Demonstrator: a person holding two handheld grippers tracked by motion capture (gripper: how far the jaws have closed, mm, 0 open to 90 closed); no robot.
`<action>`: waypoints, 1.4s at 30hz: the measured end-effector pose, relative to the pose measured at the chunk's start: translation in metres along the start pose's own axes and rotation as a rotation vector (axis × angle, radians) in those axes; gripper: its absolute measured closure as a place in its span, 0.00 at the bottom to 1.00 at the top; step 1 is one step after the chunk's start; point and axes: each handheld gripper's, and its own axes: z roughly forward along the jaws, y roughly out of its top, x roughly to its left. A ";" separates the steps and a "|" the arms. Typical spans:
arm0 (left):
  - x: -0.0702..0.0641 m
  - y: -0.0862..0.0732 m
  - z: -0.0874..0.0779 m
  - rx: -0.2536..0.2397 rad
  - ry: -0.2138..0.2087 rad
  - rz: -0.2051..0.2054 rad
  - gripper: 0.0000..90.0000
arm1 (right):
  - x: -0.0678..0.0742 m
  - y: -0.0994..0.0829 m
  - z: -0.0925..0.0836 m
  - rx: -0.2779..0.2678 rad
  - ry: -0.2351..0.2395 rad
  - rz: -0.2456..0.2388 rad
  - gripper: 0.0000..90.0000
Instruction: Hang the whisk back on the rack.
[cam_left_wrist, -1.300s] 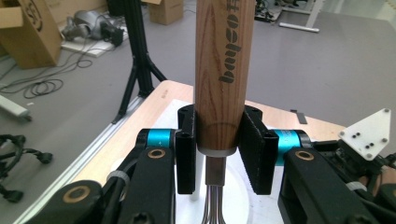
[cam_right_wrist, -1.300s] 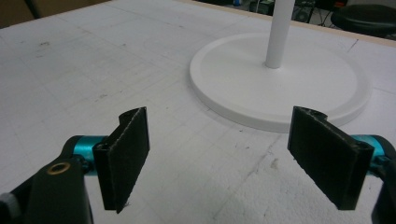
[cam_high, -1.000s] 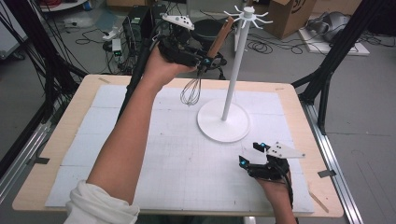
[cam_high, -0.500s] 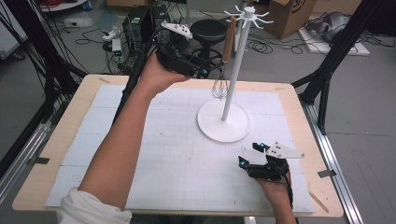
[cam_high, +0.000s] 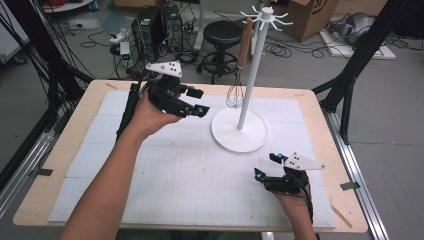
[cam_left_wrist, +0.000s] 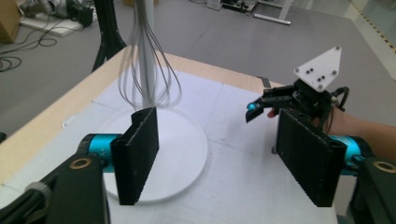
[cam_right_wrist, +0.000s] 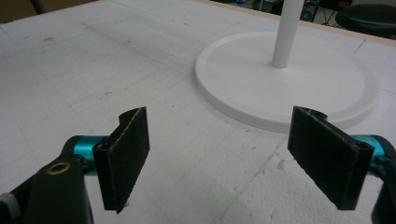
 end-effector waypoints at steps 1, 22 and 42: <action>-0.001 -0.003 -0.001 0.001 0.006 0.001 0.32 | 0.001 0.000 0.000 0.003 0.001 -0.001 0.22; -0.010 -0.066 -0.032 -0.076 0.023 -0.026 0.13 | 0.003 0.000 0.004 0.015 0.006 -0.007 0.22; -0.022 -0.146 -0.047 -0.096 0.119 -0.076 0.06 | 0.003 -0.005 0.008 0.040 0.008 -0.003 0.22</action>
